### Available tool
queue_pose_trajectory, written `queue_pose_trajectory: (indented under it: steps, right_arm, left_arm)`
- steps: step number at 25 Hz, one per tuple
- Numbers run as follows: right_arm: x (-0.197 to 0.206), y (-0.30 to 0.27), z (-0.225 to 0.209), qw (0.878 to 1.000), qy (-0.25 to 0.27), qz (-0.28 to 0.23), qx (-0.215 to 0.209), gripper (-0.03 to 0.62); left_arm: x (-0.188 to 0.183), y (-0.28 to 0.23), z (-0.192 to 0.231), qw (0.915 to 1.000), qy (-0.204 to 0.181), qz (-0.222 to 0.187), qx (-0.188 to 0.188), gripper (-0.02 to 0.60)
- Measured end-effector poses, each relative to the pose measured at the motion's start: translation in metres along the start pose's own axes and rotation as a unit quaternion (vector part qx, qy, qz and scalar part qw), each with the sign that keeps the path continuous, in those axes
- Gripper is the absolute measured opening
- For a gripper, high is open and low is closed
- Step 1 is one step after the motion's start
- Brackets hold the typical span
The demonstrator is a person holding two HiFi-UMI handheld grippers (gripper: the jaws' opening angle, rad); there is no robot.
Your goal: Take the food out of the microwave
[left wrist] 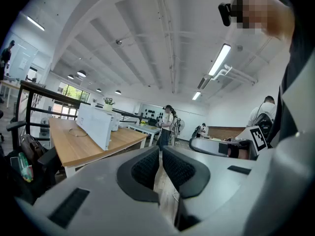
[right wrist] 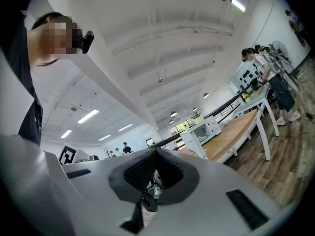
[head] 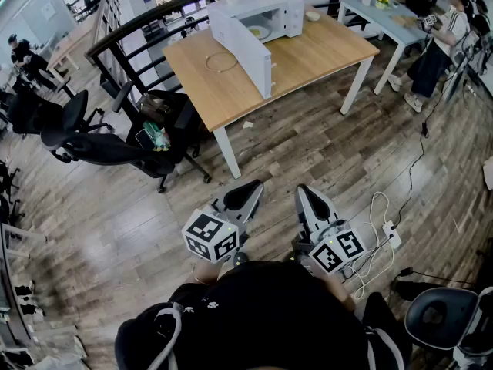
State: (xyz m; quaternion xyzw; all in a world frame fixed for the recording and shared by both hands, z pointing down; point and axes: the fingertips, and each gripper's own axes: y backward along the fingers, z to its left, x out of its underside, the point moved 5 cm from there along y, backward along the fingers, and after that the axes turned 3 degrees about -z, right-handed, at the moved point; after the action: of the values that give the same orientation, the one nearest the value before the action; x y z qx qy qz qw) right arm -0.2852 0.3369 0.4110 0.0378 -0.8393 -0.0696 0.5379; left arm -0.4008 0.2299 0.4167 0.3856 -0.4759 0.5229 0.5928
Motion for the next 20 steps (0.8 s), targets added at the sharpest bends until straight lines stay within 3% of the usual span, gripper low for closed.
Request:
queue_pose_trajectory:
  steps: [20]
  right_arm:
    - [-0.01,0.028,-0.016,0.999,-0.033,-0.03,-0.013,0.0]
  left_arm:
    - [0.006,-0.021,-0.029,0.9999,-0.004,0.009,0.007,0.031]
